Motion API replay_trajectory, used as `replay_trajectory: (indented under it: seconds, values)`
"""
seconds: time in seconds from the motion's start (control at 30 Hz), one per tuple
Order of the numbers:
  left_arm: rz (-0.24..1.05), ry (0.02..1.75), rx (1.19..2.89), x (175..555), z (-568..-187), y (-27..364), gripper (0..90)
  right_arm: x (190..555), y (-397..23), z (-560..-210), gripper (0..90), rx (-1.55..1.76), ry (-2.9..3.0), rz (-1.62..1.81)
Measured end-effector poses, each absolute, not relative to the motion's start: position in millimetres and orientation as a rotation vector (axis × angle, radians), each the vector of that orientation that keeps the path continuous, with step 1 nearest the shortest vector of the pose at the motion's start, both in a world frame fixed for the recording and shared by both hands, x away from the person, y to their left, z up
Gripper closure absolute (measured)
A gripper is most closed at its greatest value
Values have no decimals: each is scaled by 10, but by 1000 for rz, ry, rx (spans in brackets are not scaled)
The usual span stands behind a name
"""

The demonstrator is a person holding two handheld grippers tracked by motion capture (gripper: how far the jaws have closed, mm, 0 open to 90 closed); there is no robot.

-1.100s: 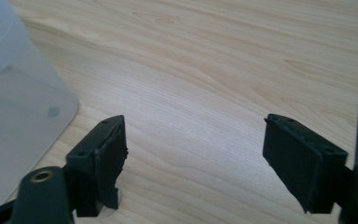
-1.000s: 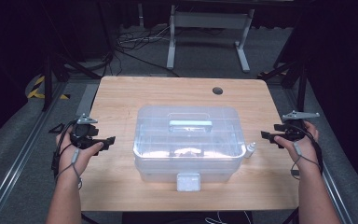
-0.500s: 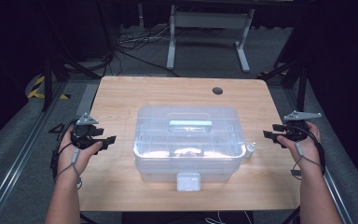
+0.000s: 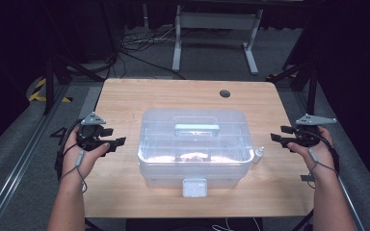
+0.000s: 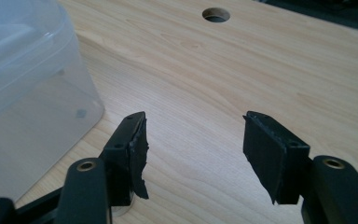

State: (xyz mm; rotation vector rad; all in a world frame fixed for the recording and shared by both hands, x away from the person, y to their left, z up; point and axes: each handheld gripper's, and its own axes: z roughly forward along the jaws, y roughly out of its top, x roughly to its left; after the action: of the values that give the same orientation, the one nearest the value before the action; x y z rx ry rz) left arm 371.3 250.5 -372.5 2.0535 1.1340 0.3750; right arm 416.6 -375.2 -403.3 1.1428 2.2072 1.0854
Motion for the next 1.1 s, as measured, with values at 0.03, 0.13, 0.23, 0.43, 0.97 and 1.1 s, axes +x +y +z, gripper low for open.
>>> replay_trajectory:
  seconds: [0.03, 0.13, 0.23, 0.43, 0.97, 1.1]
  values:
    - [378, 1127, 2053, 3706, -3692, 2495, 383, 4151, -3737, -4010, 409, 1133, 2206, 1081]
    - [387, 1113, 2055, 3686, -3620, 2468, 385, 4126, -3718, -3980, 429, 1108, 2217, 1100]
    - [402, 1079, 2054, 3659, -3514, 2425, 388, 4099, -3711, -3949, 481, 1112, 2254, 1072]
    - [408, 995, 2057, 3610, -3318, 2316, 389, 4072, -3746, -3939, 521, 1158, 2245, 1091]
    - [338, 740, 2120, 3676, -2952, 1846, 389, 4030, -3761, -3898, 497, 1217, 2241, 1078]
    - [311, 675, 2119, 3712, -2919, 1754, 432, 4015, -3766, -3875, 497, 1228, 2241, 1092]
